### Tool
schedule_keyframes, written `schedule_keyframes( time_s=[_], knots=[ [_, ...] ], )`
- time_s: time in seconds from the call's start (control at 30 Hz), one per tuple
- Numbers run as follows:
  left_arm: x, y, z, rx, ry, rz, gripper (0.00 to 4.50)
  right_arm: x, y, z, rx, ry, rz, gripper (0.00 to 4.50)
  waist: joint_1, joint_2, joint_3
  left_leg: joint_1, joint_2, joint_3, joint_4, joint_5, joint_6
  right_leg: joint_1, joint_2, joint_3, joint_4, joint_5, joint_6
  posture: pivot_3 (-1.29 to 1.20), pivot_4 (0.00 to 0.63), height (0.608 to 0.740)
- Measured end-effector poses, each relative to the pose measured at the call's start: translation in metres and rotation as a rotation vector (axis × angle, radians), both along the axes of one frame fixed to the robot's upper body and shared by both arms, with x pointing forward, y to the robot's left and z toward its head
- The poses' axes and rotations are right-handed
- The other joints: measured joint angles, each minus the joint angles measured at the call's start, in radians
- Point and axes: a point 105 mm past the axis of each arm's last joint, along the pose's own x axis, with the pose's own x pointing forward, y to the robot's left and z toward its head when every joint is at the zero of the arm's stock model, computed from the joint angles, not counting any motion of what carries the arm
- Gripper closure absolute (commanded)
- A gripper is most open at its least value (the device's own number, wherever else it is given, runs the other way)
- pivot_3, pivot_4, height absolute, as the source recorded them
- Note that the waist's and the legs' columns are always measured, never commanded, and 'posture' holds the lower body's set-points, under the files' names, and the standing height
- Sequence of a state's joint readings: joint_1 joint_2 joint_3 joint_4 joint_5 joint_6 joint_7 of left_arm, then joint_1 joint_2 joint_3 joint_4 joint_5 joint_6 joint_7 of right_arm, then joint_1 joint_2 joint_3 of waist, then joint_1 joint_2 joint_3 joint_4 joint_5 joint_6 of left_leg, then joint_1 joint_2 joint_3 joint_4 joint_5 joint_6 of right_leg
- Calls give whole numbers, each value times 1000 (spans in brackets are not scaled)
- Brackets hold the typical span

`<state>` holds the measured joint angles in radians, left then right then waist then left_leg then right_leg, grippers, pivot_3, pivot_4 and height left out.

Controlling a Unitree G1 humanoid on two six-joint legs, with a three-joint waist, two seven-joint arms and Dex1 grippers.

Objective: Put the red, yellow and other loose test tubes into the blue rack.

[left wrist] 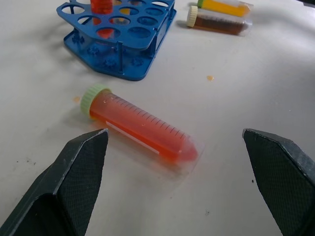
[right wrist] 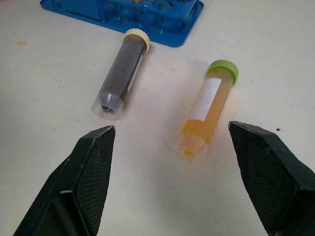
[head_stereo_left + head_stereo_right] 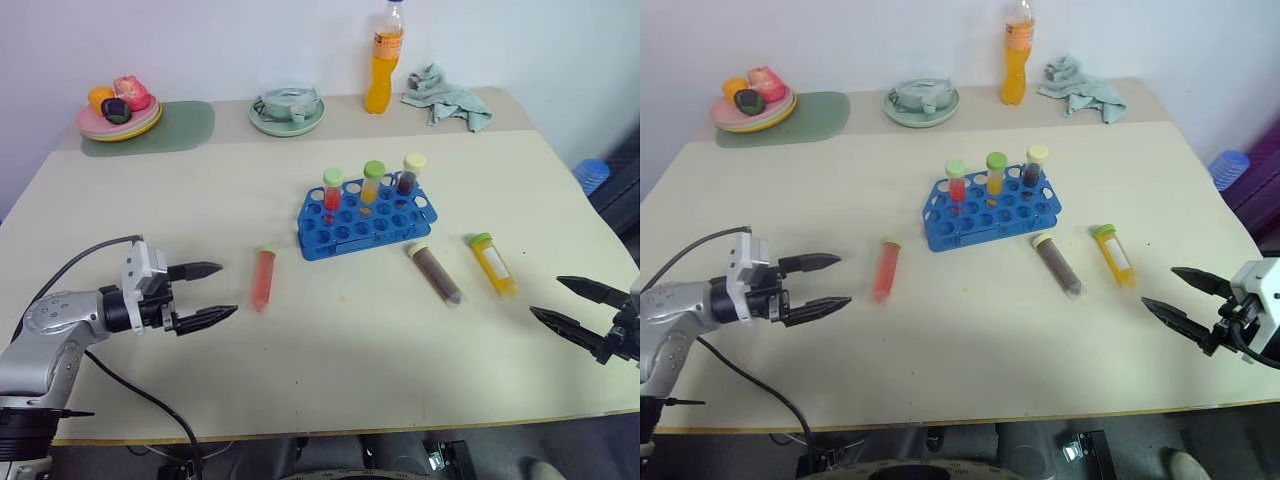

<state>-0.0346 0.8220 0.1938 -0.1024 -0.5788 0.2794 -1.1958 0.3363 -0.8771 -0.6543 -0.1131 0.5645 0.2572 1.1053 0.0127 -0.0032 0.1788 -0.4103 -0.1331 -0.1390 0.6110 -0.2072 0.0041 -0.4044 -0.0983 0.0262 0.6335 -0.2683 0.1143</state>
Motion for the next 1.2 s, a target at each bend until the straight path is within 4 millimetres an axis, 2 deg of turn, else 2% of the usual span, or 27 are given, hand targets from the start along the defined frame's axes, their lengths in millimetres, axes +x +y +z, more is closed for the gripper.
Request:
schedule_keyframes(
  time_s=[0.53,0.7,0.9,1.07,1.13,1.2],
  knots=[
    [1,-4,7,-5,-18,-12,45,4,-2,10,19,-31,-18,739,0,0,0,0,0,0,0,0,0,0,0,0,-1,0,0,0,150,740],
    [2,-13,19,-72,-20,-43,45,13,4,23,39,-92,-14,739,0,0,0,0,0,0,0,0,0,0,0,0,-1,0,0,0,150,740],
    [8,-27,39,-110,-86,-102,45,35,8,36,28,-129,-105,739,0,0,0,0,0,1,0,0,0,0,0,0,-1,0,0,0,150,740],
    [11,-51,51,-123,-136,-199,45,57,26,52,37,-82,-111,739,0,1,1,-1,0,1,1,1,2,-1,0,-1,-1,1,0,0,150,740],
    [11,-61,52,-123,-143,-235,45,66,33,58,33,-49,-129,739,0,1,1,-1,0,1,0,1,2,-1,0,-1,-1,1,0,0,150,740],
    [10,-69,46,-109,-134,-262,45,73,42,55,44,14,-134,739,-1,1,1,-1,1,1,0,1,2,-1,0,-1,-1,1,0,0,150,740]
  ],
)
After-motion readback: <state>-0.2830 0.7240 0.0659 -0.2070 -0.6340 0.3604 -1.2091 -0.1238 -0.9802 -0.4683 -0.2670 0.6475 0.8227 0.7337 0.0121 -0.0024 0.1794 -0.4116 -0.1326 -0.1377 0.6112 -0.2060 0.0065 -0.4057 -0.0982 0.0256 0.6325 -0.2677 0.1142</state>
